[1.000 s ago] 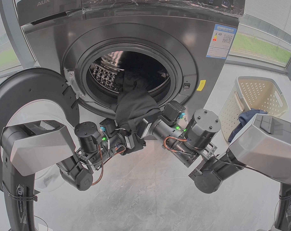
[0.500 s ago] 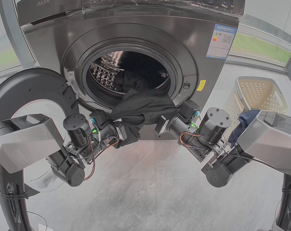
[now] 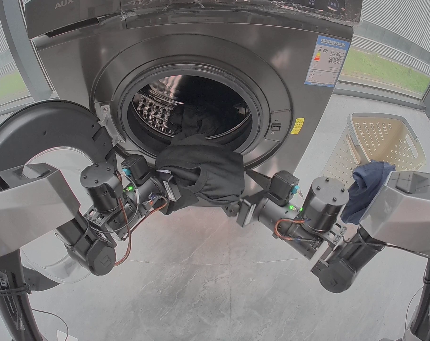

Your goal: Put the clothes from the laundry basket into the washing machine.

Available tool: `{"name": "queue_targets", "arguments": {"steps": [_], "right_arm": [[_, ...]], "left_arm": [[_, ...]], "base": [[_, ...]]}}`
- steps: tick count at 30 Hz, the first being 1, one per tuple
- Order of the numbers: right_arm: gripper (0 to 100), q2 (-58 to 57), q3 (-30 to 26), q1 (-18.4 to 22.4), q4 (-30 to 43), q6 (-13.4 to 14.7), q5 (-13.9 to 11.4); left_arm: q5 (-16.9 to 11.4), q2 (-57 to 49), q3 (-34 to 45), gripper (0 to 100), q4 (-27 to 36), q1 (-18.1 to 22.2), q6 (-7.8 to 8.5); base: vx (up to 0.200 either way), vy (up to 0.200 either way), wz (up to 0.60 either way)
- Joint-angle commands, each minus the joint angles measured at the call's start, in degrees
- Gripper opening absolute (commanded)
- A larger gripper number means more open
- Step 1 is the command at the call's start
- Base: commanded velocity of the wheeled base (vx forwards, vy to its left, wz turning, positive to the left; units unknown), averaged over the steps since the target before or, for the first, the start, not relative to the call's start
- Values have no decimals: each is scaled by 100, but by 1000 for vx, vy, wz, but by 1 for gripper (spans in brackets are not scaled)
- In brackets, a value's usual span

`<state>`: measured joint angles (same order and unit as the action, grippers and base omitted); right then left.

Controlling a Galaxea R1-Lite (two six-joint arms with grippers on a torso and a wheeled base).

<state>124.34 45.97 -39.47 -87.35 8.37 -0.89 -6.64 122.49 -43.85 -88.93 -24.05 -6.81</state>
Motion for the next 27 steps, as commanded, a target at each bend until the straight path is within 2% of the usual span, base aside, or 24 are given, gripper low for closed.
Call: {"name": "queue_targets", "arguments": {"steps": [1, 6, 10, 12, 15, 17, 22, 27], "right_arm": [[100, -657, -1275, -69, -2, -187, -350], [100, -780, -2075, 10, -90, -161, -412], [100, -754, -2329, 282, -116, -108, -430], [100, -763, -2338, 353, -116, -126, -430], [100, -903, -2347, 432, -116, -126, -386], [100, -912, -2347, 484, -116, -117, -386], [100, -912, -2373, 669, -125, -117, -377], [100, -921, -2365, 660, -125, -108, -377]], "left_arm": [[155, -639, 518, 0, -10, -144, 13], [190, -938, 1168, 0, -19, -126, 75], [128, -1280, 1502, 0, -19, -108, 5], [119, -1324, 1511, 0, -19, -108, 22], [102, -1526, 1748, 0, -19, -152, 189], [93, -1562, 1880, 0, -19, -161, 233], [76, -1588, 2153, 0, -19, -161, 242], [76, -1579, 2205, 0, -19, -161, 251]], "base": [[0, 0, 0], [0, 0, 0], [0, 0, 0], [0, 0, 0], [0, 0, 0], [0, 0, 0], [0, 0, 0], [0, 0, 0]]}}
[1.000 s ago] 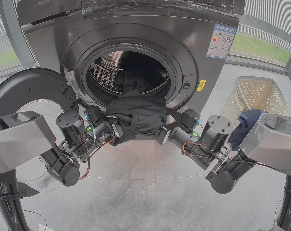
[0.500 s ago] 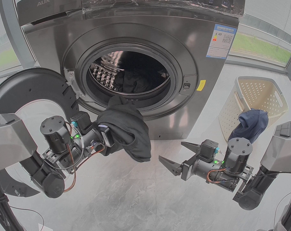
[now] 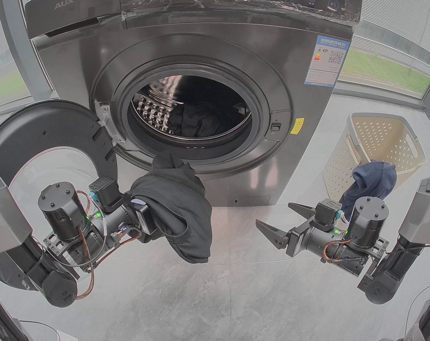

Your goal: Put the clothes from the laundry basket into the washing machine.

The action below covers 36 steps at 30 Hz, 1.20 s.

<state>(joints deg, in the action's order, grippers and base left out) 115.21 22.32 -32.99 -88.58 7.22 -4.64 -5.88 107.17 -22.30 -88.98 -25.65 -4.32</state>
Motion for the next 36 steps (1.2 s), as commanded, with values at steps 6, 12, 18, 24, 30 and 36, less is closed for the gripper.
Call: {"name": "queue_targets", "arguments": {"steps": [6, 12, 18, 24, 30, 36], "right_arm": [[100, 19, 9, -50, -2, 8, 7], [100, 19, -8, -59, -2, 8, 16], [100, 19, -8, -67, -2, 8, 16], [100, 10, -8, -67, -2, 8, 16], [100, 19, -8, -67, -2, 17, 16], [100, 19, -8, -67, -2, 17, 16]], "left_arm": [[-1, -3, 59, 0, -14, -19, 10], [-1, 15, 76, 0, -23, -89, 36], [-1, 23, 85, 0, -14, -89, 45], [-1, 50, 94, 0, -23, -107, 45], [-1, 50, 103, 0, -14, -133, 45], [-1, 67, 103, 0, -14, -133, 45]], "base": [[167, 0, 0], [133, 0, 0], [0, 0, 0], [0, 100, 0], [0, 0, 0], [0, 0, 0]]}}
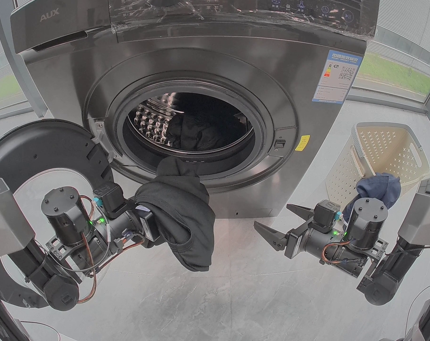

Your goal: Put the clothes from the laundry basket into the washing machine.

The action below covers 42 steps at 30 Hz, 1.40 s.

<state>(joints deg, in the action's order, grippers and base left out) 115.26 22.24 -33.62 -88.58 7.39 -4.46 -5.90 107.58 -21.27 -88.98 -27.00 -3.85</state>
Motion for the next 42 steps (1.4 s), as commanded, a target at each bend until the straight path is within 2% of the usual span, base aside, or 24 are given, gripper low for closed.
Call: {"name": "queue_targets", "arguments": {"steps": [1, 7, 13, 21, 23, 27, 37, 42], "right_arm": [[100, 14, 0, -4, -2, 0, -2], [100, 14, 0, -4, -2, 0, -2], [100, 23, 0, 5, -2, 8, -2], [100, 23, 0, 5, -2, 8, -2], [100, 23, 0, -4, -2, 8, -2], [100, 23, 0, -4, -2, 8, -2], [100, 23, 0, -4, -2, 8, -2], [100, 23, 0, -4, -10, 8, -2]], "left_arm": [[1, 26, 0, 0, -14, 2, -1], [1, 35, 0, 0, -14, -24, -1], [10, 70, 0, 0, -14, -33, -1], [1, 88, 0, 0, -14, -42, 7], [10, 96, 0, 0, -14, -42, 34], [19, 167, -8, 0, -23, -42, 218], [19, 175, -8, 0, -23, -95, 218], [19, 175, -8, 0, -23, -95, 218]], "base": [[0, 0, 0], [0, 0, 0], [0, 200, 0], [0, 0, 0], [0, 0, 0], [0, 0, 0], [0, 0, 0], [200, 0, 0]]}}
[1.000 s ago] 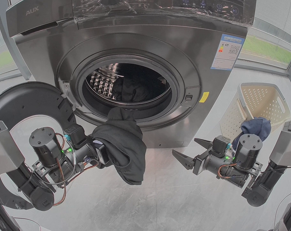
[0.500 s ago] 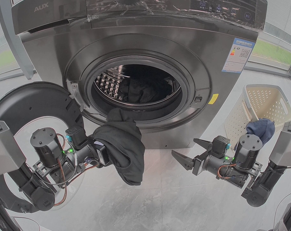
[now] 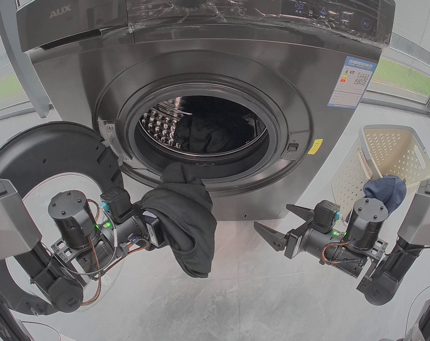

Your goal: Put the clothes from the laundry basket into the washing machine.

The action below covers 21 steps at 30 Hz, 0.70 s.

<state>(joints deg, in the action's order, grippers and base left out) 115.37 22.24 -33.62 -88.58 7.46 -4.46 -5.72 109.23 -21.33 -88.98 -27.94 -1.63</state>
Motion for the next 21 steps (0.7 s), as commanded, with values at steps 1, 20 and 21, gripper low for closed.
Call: {"name": "queue_targets", "arguments": {"steps": [1, 20, 21], "right_arm": [[100, 12, 0, -4, -10, 1, -2], [100, 3, 0, -4, -2, 1, -2], [100, 3, 0, -4, -10, 1, -2]], "left_arm": [[0, 20, -2, 0, -23, -1, -4], [9, 11, -11, 0, -23, -10, 119], [9, 11, -20, 0, -23, -10, 119]], "base": [[200, 0, 0], [63, 0, 0], [0, 0, 0]]}}
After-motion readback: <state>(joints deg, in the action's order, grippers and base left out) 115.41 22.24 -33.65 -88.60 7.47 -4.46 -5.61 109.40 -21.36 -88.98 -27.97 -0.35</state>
